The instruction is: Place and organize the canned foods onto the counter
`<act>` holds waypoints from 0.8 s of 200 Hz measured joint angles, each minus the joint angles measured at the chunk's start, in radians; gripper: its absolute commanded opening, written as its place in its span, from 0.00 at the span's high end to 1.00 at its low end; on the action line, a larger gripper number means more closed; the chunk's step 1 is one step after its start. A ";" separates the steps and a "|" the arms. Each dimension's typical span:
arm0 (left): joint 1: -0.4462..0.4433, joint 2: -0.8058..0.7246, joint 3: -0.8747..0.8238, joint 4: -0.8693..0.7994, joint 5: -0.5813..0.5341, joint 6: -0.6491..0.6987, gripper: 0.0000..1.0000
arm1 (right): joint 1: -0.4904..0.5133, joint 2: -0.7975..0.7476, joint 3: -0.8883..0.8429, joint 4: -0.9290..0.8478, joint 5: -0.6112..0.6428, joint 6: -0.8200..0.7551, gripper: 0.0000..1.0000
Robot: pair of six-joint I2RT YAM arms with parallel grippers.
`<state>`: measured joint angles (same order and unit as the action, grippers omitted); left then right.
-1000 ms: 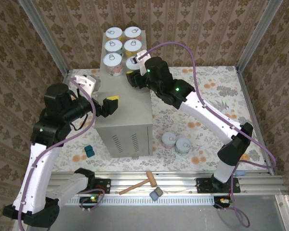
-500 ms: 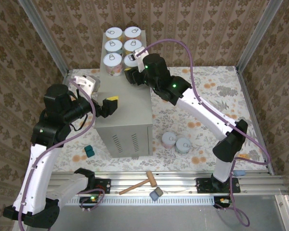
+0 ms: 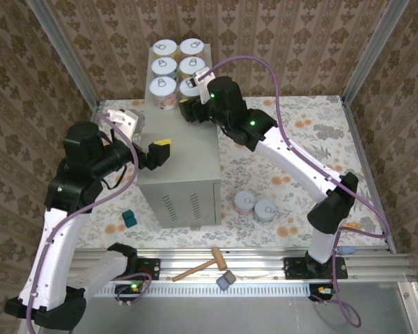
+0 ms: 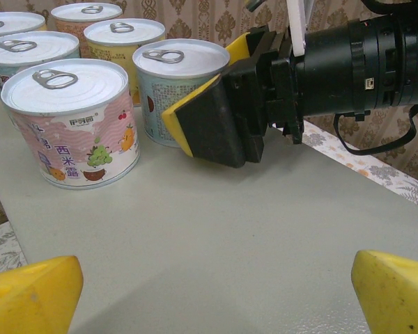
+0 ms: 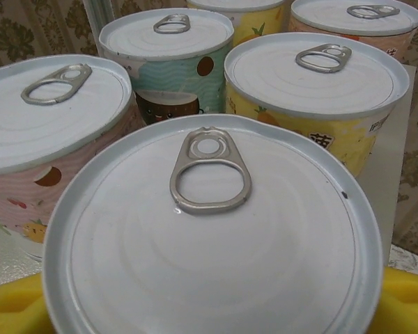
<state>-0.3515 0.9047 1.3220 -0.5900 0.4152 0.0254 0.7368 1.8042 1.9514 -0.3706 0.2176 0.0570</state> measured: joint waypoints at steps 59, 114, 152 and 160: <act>0.000 0.000 0.000 0.000 0.000 0.000 0.00 | -0.001 -0.076 -0.128 0.022 -0.009 -0.002 0.01; 0.000 0.003 0.002 -0.005 -0.005 0.000 0.00 | -0.002 -0.269 -0.311 0.019 0.013 0.028 0.00; 0.000 0.014 0.007 -0.006 -0.019 0.001 0.00 | -0.002 -0.340 -0.372 -0.016 0.016 0.055 0.00; 0.000 0.015 0.007 -0.005 -0.019 0.001 0.00 | -0.002 -0.346 -0.379 -0.029 0.017 0.058 0.00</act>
<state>-0.3515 0.9195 1.3293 -0.5945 0.3962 0.0261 0.7353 1.4586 1.5723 -0.3996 0.2348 0.1150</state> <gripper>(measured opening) 0.999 0.999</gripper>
